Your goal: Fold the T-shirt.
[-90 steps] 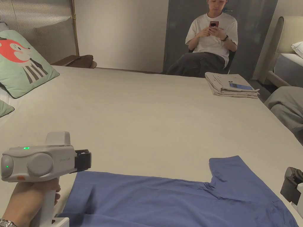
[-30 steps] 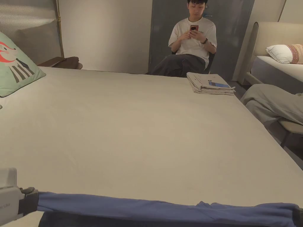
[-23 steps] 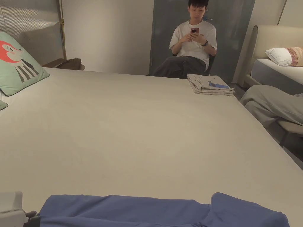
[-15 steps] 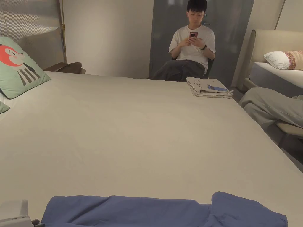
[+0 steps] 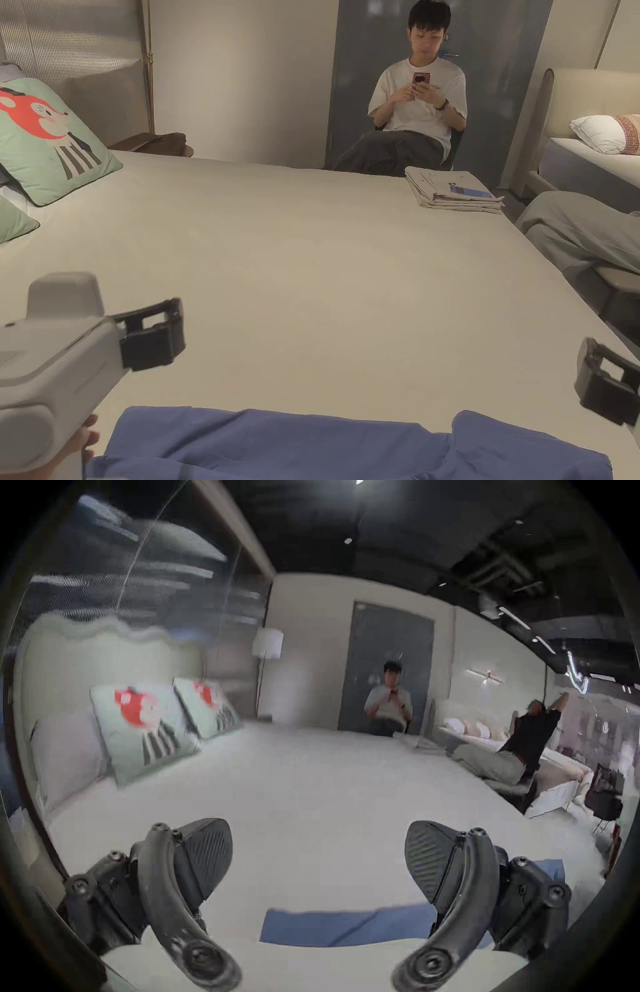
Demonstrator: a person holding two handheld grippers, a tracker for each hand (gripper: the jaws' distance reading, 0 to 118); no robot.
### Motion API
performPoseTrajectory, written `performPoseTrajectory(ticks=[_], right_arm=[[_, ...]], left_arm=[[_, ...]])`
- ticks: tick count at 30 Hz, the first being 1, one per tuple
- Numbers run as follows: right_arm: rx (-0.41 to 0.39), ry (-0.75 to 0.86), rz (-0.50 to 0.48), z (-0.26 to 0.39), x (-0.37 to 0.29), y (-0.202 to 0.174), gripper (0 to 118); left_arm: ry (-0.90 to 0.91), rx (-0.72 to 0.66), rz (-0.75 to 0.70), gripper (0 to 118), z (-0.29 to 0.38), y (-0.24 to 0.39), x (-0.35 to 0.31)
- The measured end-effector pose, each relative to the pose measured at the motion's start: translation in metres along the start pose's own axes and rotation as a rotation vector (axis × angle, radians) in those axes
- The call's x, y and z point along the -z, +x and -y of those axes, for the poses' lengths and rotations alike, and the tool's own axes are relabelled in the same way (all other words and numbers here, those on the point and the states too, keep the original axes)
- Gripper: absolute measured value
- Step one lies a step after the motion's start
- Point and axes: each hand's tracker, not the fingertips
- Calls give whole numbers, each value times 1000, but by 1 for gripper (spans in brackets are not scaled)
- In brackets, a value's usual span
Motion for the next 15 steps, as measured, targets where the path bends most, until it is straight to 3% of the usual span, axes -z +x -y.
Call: performPoseTrajectory(ticks=[2,5,6,15], right_arm=[[0,18,-3,-6,1,-13,82],[16,52,-25,-9,2,-26,17],[14,58,-24,-10,2,-30,3],[-28,81,-65,-11,1,-50,0]], left_arm=[[34,40,3,80,-8,11,-1],[49,51,26,12,-13,19,1],[52,47,34,0,-13,19,2],[-87,-154,184,0,-7,-33,22]])
